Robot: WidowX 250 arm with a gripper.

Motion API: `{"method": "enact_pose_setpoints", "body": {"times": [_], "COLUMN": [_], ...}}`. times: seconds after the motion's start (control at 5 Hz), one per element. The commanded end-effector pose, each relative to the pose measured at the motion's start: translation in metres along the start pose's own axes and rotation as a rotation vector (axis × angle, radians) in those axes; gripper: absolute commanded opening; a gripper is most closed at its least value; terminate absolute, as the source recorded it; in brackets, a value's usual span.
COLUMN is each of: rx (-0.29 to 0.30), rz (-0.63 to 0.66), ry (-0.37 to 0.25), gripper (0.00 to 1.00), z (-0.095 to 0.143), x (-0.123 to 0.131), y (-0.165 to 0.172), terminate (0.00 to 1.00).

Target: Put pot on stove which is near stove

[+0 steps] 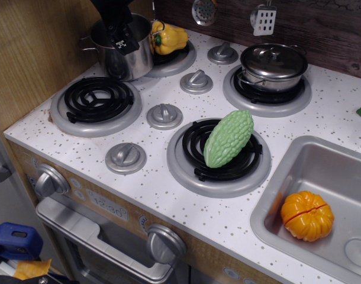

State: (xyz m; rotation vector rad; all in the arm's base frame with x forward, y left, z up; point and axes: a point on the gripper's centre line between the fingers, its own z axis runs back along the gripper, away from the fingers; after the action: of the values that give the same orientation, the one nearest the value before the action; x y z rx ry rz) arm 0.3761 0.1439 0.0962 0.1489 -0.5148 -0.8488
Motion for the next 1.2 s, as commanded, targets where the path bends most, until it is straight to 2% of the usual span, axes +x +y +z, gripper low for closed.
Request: {"method": "enact_pose_setpoints", "body": {"times": [0.0,0.2,0.6,0.8,1.0], "rx": [0.0,0.002,-0.04,-0.038,-0.036], "rz": [0.0,-0.012,0.023,0.023,0.028], "ry": [0.0,-0.016,-0.072,-0.069,-0.08], "gripper": [1.0,1.0,1.0,0.0,0.0], "z": [0.0,-0.007,-0.023,-0.023,-0.026], "x": [0.0,-0.005,-0.016,-0.018,-0.02], "y": [0.0,0.002,0.007,0.008,0.007], "terminate": [0.0,0.0,0.0,0.0,0.0]}}
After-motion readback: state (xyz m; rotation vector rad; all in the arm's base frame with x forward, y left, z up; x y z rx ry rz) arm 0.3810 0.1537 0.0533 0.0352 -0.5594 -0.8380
